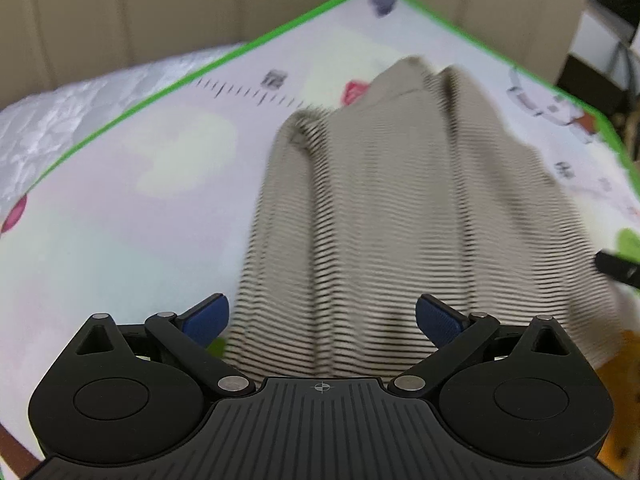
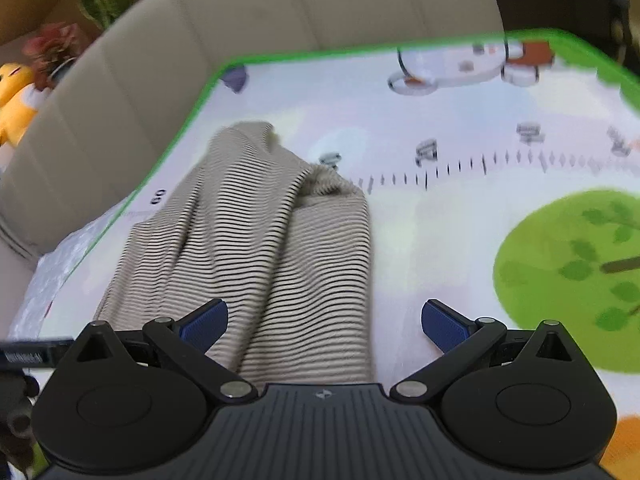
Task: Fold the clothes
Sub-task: 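Grasp the shirt hem with the left gripper while the right gripper grasps the hem beside it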
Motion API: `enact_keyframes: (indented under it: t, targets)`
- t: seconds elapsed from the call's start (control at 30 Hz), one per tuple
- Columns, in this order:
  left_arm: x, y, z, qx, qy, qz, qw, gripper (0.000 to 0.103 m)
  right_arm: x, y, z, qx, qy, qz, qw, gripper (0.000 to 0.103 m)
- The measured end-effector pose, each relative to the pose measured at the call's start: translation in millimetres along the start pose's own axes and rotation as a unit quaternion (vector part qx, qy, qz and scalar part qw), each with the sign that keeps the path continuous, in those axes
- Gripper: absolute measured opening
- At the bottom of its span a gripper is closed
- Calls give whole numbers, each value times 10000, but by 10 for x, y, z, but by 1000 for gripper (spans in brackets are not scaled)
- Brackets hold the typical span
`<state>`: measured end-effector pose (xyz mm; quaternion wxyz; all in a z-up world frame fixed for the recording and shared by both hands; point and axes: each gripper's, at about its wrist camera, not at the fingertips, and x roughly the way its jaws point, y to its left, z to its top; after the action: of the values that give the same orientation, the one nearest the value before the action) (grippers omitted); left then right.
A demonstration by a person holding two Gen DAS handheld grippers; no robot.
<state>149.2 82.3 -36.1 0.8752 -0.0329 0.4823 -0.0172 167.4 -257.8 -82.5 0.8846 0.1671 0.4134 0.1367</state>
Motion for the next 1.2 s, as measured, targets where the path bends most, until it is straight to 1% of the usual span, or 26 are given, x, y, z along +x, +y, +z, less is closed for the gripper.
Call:
enact_keyframes:
  t: [0.07,0.13,0.17,0.2,0.27,0.37,0.43,0.47,0.5,0.53,0.57,0.6,0.63,0.67,0.7,0.77,0.83,0.9,0.97,1.07,1.13,1.17,1.2]
  targets:
    - [118,51,-27,-97,103,215,9997,101,130,-102,5,266,222,118,9993,103]
    - [182,64,-22,-142,122,275,9994,102,153,-92,15,212,291,111,9993,103]
    - [192,53,-13,-120,121,276,9995,102,177,-29,27,54,394,13,9992,103]
    - [200,30,-1,-59,124,288,9995,103,220,58,26,-260,518,-138,9982,103]
    - [239,12,6,-17,158,281,9995,103,300,233,12,-881,732,-427,9925,103]
    - [268,34,10,-91,195,236,9995,103,340,488,-152,-1704,637,-668,9810,102]
    - [248,41,-4,-91,152,214,9996,103,323,571,-238,-1946,512,-709,9770,97]
    - [229,32,-29,-61,123,214,9997,101,278,572,-239,-1922,501,-667,9778,89]
    - [207,10,-47,-13,111,211,9997,96,238,575,-235,-1913,520,-609,9783,83]
    - [170,-19,-61,46,149,159,9998,92,198,578,-231,-1905,540,-551,9787,65]
    - [133,-48,-75,106,187,106,9997,82,156,581,-230,-1901,577,-494,9788,45]
    - [96,-78,-90,167,234,53,9996,69,107,580,-237,-1914,682,-441,9781,35]
    - [58,-110,-113,240,328,-6,9992,64,58,579,-245,-1928,786,-387,9773,22]
    - [20,-142,-137,313,423,-65,9986,57,8,577,-262,-1952,888,-346,9761,16]
    - [-17,-175,-162,396,521,-119,9978,55,-48,573,-316,-2018,983,-349,9739,15]
    - [-95,-240,-254,691,750,-185,9946,54,-162,566,-428,-2147,1166,-353,9690,15]
    - [-187,-265,-354,887,979,-310,9908,54,-302,567,-572,-2267,1317,-346,9644,15]
    - [-267,-236,-435,930,1217,-476,9870,54,-464,545,-718,-2296,1508,-283,9611,15]
    - [-336,-186,-507,925,1374,-613,9843,54,-603,531,-839,-2297,1664,-227,9587,15]
    - [-426,-120,-572,885,1524,-696,9819,54,-766,538,-972,-2409,1791,-179,9537,15]
    - [-501,-100,-586,852,1558,-764,9811,53,-840,526,-977,-2447,1799,-163,9526,15]
    - [-570,-103,-584,855,1464,-812,9822,51,-904,525,-970,-2485,1754,-147,9525,15]
    - [-654,-108,-567,864,1286,-878,9840,51,-976,524,-964,-2551,1666,-149,9523,15]
